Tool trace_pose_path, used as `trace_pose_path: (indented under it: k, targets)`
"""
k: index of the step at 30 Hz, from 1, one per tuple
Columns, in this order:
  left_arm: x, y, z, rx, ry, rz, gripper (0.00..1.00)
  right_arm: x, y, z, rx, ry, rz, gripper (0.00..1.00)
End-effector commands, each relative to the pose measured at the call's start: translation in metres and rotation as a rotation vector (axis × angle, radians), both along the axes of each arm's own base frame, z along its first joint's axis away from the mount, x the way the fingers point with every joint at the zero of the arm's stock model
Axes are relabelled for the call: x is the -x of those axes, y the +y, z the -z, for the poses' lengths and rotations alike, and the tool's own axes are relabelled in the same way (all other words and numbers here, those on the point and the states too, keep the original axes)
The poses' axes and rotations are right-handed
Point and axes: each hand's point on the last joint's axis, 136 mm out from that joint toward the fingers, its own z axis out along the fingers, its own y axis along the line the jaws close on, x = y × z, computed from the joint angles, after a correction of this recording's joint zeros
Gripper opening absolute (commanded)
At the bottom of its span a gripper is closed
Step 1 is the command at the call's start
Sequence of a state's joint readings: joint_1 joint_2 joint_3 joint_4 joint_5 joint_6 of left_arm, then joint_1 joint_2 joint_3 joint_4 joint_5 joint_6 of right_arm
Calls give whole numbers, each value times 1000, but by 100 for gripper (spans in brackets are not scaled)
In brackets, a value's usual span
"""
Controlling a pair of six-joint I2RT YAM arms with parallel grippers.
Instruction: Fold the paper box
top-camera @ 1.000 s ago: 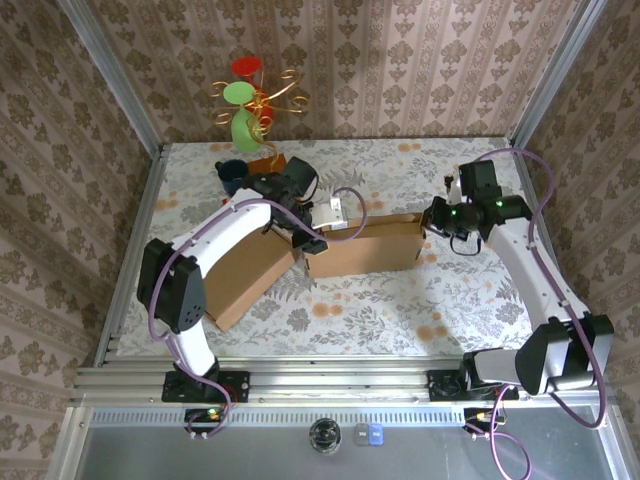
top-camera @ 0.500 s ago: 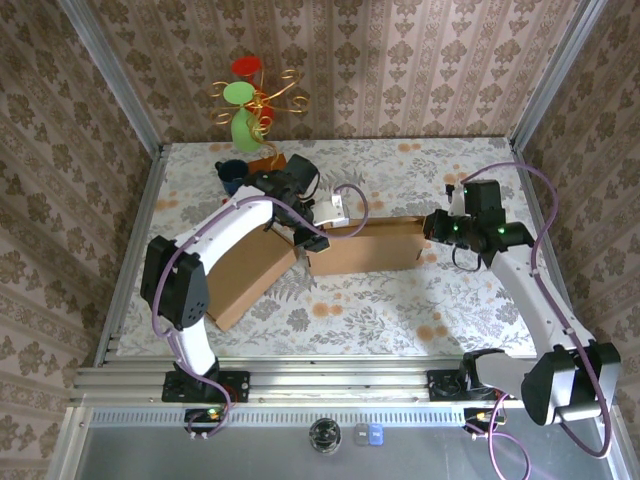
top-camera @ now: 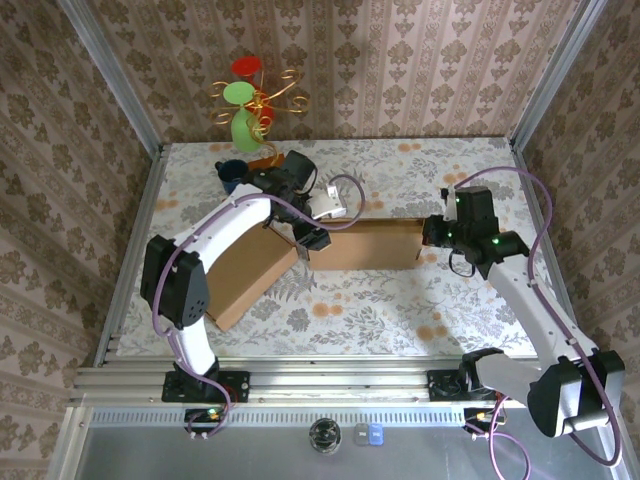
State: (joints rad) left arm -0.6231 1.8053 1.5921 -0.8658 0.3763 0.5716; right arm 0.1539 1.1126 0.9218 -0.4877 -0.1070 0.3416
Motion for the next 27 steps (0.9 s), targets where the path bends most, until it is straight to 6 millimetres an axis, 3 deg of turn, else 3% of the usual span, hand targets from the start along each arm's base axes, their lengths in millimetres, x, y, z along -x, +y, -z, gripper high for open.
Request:
trace_pose_path:
  k: [1,13,22,25,27]
  targets:
    - [-11,9,-14,24,-18,-103,66,1,-16,11,53,39,102,0]
    - [-6,15,-46,159,-67,-197,71,-7,-9,3,19,47,116,0]
    - [9,20,-32,130,-39,-174,72,-7,-9,0,5,41,132,0]
    - [9,15,-34,132,-42,-162,81,-7,-11,-1,10,38,140,0]
    - [8,12,-39,153,-52,-155,81,-7,-12,-4,8,30,144,0]
